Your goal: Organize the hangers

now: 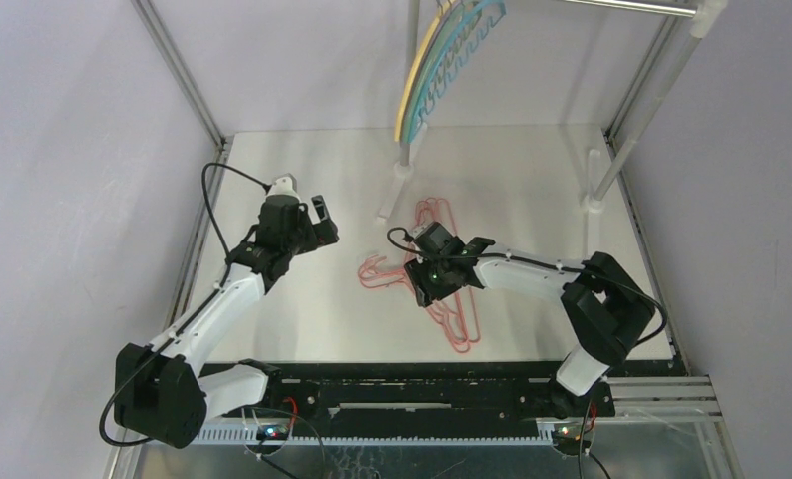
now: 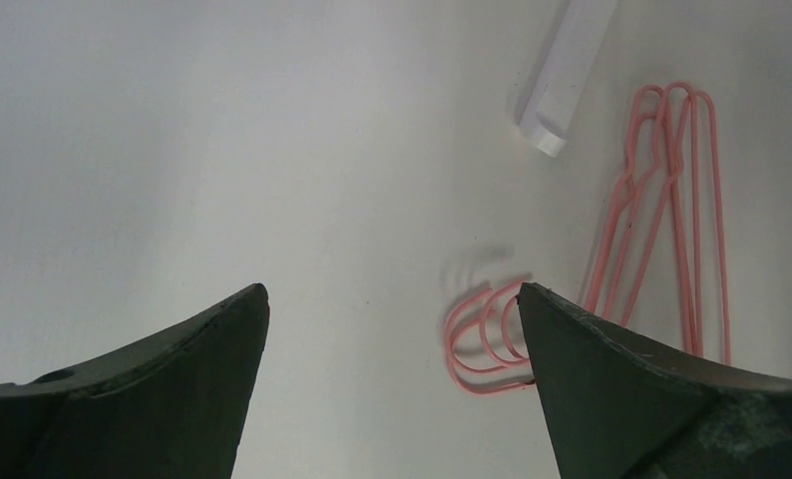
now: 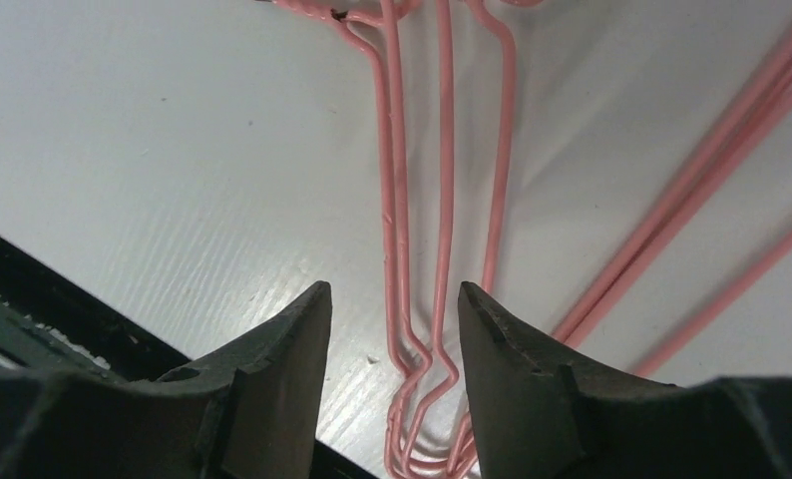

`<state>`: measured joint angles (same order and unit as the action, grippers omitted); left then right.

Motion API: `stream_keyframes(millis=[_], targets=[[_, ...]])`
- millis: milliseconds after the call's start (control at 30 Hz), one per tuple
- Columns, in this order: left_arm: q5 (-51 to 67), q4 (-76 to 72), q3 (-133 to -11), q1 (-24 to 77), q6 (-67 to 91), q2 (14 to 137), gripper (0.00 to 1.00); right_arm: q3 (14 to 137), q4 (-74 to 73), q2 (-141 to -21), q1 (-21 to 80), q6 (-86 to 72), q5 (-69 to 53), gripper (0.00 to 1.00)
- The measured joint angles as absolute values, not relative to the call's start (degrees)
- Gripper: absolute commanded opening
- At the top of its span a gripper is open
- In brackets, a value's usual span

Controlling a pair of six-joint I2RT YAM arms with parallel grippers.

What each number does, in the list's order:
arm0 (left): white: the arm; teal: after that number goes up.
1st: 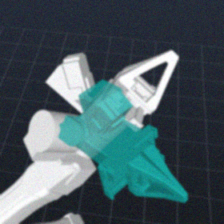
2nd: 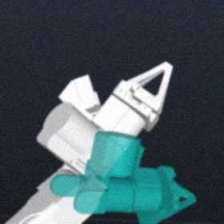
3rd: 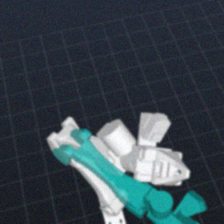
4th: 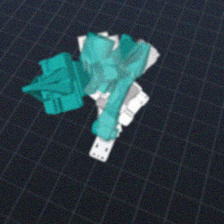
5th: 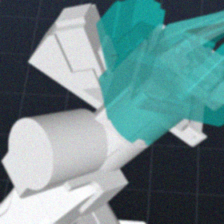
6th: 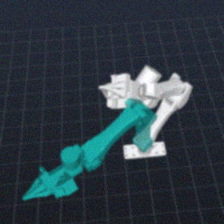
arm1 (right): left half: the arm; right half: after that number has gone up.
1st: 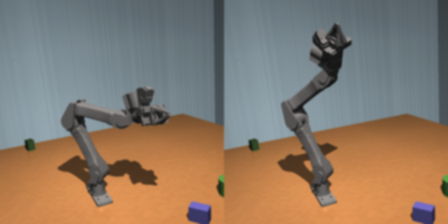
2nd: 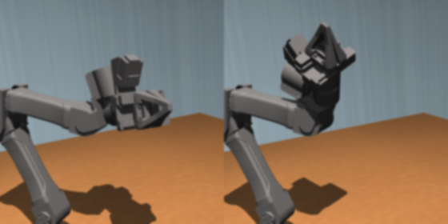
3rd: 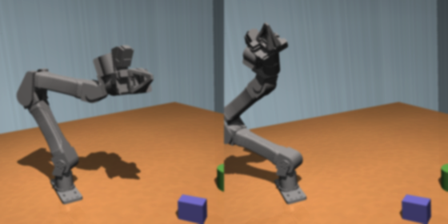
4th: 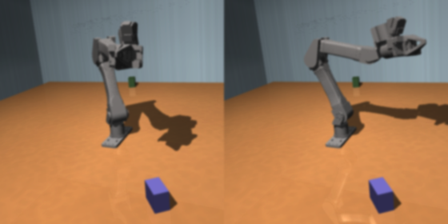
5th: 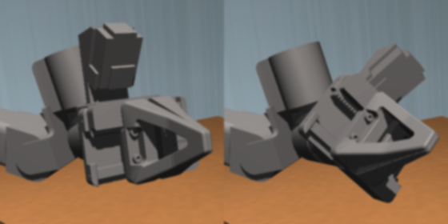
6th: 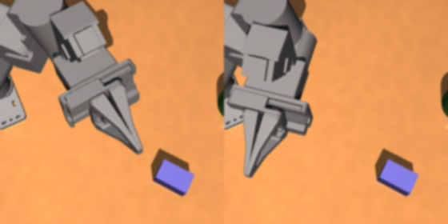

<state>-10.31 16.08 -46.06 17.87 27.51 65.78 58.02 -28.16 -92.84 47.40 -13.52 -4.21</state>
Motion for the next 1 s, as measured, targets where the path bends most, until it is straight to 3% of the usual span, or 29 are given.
stream_keyframes(millis=[467, 667, 1000], targets=[[-10.4, 17.3, -44.2, 17.9, 27.5, 65.4, 1.0, 58.0, -26.2, -97.2, 47.4, -13.3, -2.4, 0.31], [-10.9, 17.6, -42.8, 18.0, 27.5, 64.4, 1.0, 58.0, -26.2, -97.2, 47.4, -13.1, -2.0, 0.01], [-11.9, 17.9, -42.5, 18.0, 27.5, 62.2, 1.0, 57.8, -28.2, -92.5, 46.2, -12.9, -5.2, 0.0]])
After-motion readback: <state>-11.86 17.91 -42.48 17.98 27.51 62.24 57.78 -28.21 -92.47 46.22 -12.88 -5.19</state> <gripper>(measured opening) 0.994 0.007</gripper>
